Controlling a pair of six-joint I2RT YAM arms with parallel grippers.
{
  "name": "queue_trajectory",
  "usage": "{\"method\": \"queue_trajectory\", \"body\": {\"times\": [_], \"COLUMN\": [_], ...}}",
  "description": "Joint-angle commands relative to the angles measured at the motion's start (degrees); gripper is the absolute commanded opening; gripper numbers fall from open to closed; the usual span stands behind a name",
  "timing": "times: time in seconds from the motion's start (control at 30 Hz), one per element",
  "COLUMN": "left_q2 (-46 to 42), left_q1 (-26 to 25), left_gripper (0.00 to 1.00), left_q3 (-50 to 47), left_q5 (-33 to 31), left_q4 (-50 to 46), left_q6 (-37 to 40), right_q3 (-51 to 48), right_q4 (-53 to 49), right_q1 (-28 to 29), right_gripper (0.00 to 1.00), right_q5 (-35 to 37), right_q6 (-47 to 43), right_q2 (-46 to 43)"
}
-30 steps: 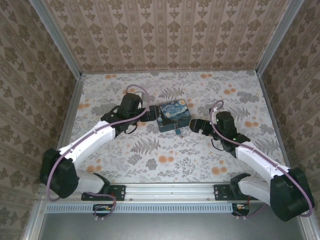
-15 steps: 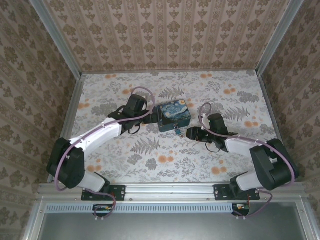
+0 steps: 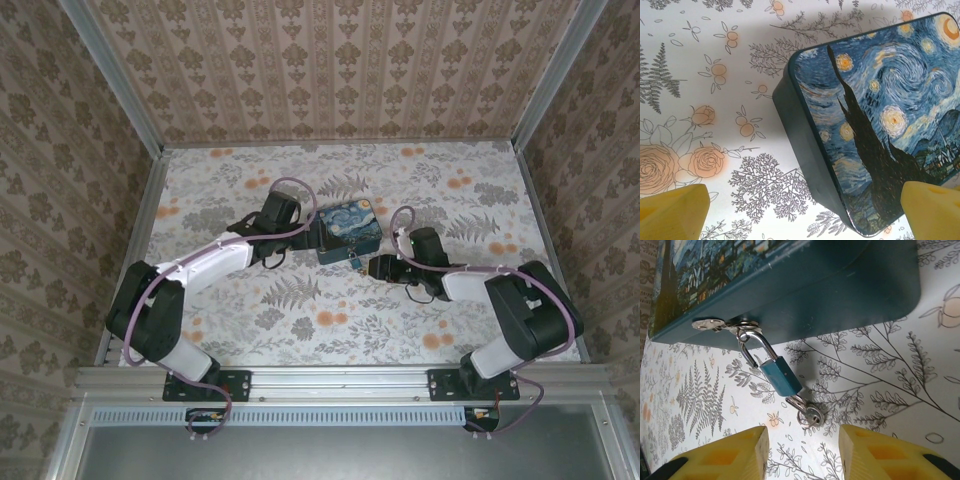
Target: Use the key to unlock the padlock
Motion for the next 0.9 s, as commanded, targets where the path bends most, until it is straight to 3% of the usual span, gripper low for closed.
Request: {"method": "queue_trajectory", "body": {"times": [0.0,0.13,0.5,0.87], "left_q2": [-1.04,-0.21,-0.91,-0.62], "left_q1": [0.32,0.5,1.38,2.03], "left_gripper": [1.0,1.0,1.0,1.0], "left_q3": [0.58,3.7,2.78,1.87], "left_q5": [-2.43,-1.69,3.6,5.01], "left_q4": [1.43,-2.76,0.95,2.23], "left_q6": [-1.38,0.05,-1.77,-2.49], "right_q3": [2.39,3.49,4.67,5.39], "right_q4": [3.15,4.23,4.92,7.68], "right_q1": [0.71,1.34,1.85,3.14], "right_gripper": [0.43,0.43,0.44,0.44], "right_q5": [-0.73,-1.09,-0.38,-1.02], "right_q6": [-0.99,-1.38,-3.98,-3.52], "right_q2": [2.02,4.02,7.37,10.84]}}
